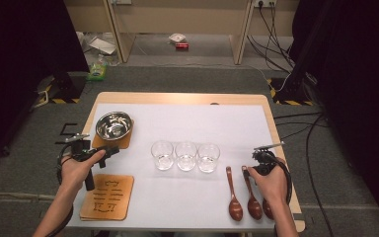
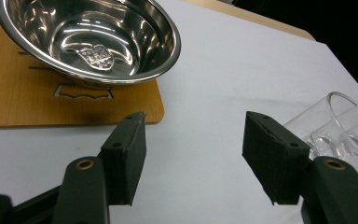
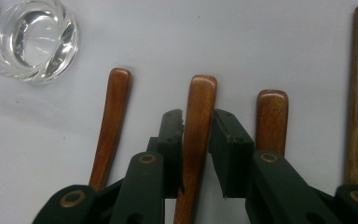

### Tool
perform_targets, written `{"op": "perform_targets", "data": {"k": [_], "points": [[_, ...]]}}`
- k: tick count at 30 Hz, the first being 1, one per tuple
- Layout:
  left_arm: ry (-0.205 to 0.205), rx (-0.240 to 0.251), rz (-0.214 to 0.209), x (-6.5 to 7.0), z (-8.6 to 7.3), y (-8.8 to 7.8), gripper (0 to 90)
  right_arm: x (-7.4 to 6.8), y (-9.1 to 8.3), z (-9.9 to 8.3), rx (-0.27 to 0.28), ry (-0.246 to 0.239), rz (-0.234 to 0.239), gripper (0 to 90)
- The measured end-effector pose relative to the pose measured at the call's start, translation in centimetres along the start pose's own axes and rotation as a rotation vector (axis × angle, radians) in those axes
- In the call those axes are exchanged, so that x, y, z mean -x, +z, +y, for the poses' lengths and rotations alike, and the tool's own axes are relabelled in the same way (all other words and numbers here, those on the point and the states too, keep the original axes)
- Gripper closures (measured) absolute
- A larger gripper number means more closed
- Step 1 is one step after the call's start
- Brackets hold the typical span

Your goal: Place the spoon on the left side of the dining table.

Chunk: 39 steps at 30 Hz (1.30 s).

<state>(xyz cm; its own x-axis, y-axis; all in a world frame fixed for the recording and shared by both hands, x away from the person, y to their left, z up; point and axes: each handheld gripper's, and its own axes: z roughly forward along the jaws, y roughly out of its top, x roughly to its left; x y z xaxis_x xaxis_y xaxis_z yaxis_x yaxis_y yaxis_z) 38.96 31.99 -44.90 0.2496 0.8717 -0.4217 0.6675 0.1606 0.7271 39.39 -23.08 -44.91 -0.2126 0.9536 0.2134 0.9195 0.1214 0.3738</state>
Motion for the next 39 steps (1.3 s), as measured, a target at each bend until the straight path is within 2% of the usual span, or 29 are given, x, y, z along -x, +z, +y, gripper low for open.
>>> {"op": "perform_targets", "data": {"k": [2, 9, 13, 23, 25, 28, 34, 37, 39], "points": [[-0.016, -0.002, -0.017, 0.1, -0.2, 0.0, 39.2, 0.0, 0.1, 0.2, -0.003, 0.004, -0.003, 74.6], [-0.016, 0.009, -0.020, 0.2, -0.3, -0.3, 39.4, 0.5, 0.7, 0.4, -0.023, 0.010, -0.005, 74.4], [-0.018, 0.015, -0.017, 0.1, -0.3, -0.3, 39.7, 0.1, 0.9, 0.5, -0.032, 0.031, -0.003, 75.2], [-0.023, 0.024, -0.036, 0.2, -0.4, -0.5, 40.5, -0.7, 1.1, 0.5, -0.042, 0.050, -0.054, 77.0], [-0.022, 0.027, -0.033, 0.2, -0.4, -0.6, 40.6, -1.0, 1.0, 0.5, -0.042, 0.048, -0.062, 77.6], [-0.025, 0.027, -0.032, 0.0, -0.3, -0.6, 40.7, -1.4, 0.7, 0.7, -0.028, 0.042, -0.064, 83.6], [-0.034, 0.030, -0.035, -0.1, -0.4, -0.6, 40.9, -2.1, 1.1, 1.0, -0.070, 0.000, -0.073, 83.5], [-0.040, 0.029, -0.034, -0.1, -0.5, -0.6, 40.9, -2.1, 1.4, 1.0, -0.081, 0.002, -0.069, 83.3], [-0.029, 0.030, -0.031, -0.1, -0.4, -0.6, 40.9, -2.0, 1.4, 1.0, -0.084, 0.007, -0.071, 83.5]]}}
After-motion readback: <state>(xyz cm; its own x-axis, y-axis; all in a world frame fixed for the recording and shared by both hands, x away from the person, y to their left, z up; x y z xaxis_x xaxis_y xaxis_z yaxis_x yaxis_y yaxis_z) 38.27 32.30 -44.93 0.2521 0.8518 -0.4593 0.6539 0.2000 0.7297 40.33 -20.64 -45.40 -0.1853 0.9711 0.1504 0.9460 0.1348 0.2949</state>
